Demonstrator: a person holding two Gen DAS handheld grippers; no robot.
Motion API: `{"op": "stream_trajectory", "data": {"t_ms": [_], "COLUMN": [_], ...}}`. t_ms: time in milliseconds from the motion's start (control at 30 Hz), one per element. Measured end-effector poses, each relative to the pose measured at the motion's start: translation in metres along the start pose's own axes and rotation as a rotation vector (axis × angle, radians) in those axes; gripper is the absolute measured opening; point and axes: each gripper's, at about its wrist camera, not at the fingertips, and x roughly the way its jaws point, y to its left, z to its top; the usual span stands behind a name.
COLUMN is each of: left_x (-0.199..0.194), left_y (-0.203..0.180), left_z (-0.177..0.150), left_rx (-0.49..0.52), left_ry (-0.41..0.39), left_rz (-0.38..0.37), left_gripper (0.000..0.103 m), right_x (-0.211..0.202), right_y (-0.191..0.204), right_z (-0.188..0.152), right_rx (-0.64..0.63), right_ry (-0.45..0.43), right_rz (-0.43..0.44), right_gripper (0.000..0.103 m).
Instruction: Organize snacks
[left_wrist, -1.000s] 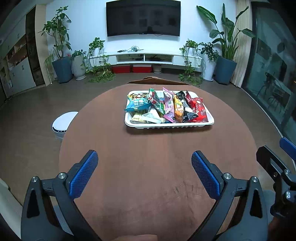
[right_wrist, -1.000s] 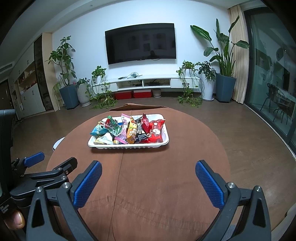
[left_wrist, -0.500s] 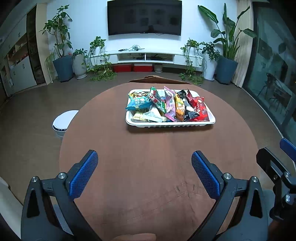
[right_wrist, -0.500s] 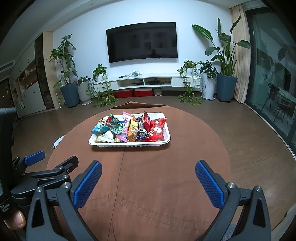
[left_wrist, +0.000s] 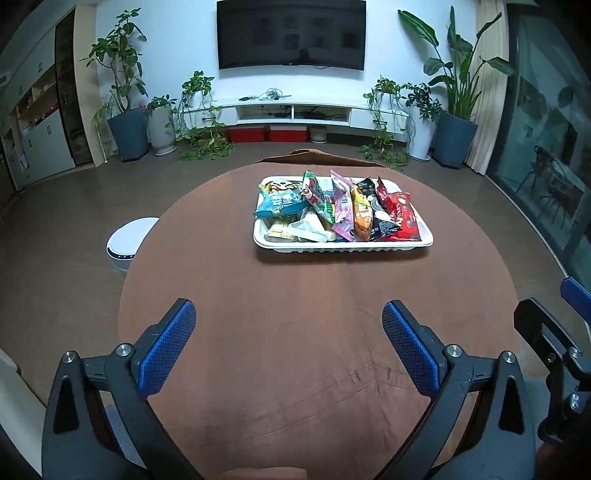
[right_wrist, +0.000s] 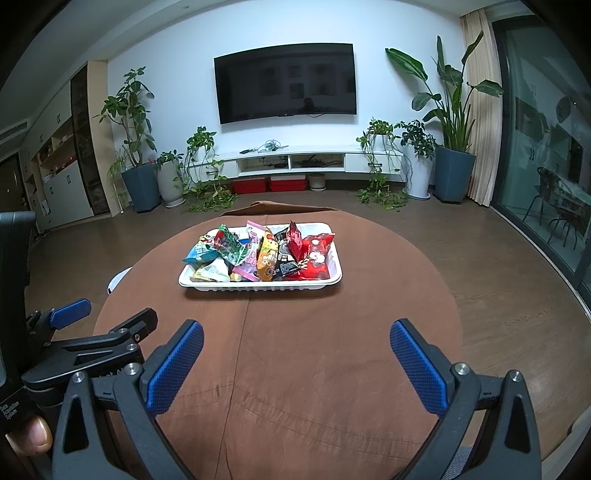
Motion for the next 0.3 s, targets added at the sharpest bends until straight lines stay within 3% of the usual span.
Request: {"op": "stream_trajectory", "data": {"t_ms": [300], "left_x": [-0.0003], "left_y": [-0.0018], "left_z": [-0.0004], "left_rx": [0.009], "left_ry": [-0.027], "left_rz": [0.028], "left_gripper": [0.102], "right_x": [-0.0024], "right_y": [-0.0028], "right_z": [0.0005], "right_rx": [0.005], "right_ry": [0.01], "right_rz": [0.005], "right_gripper": [0.103]}}
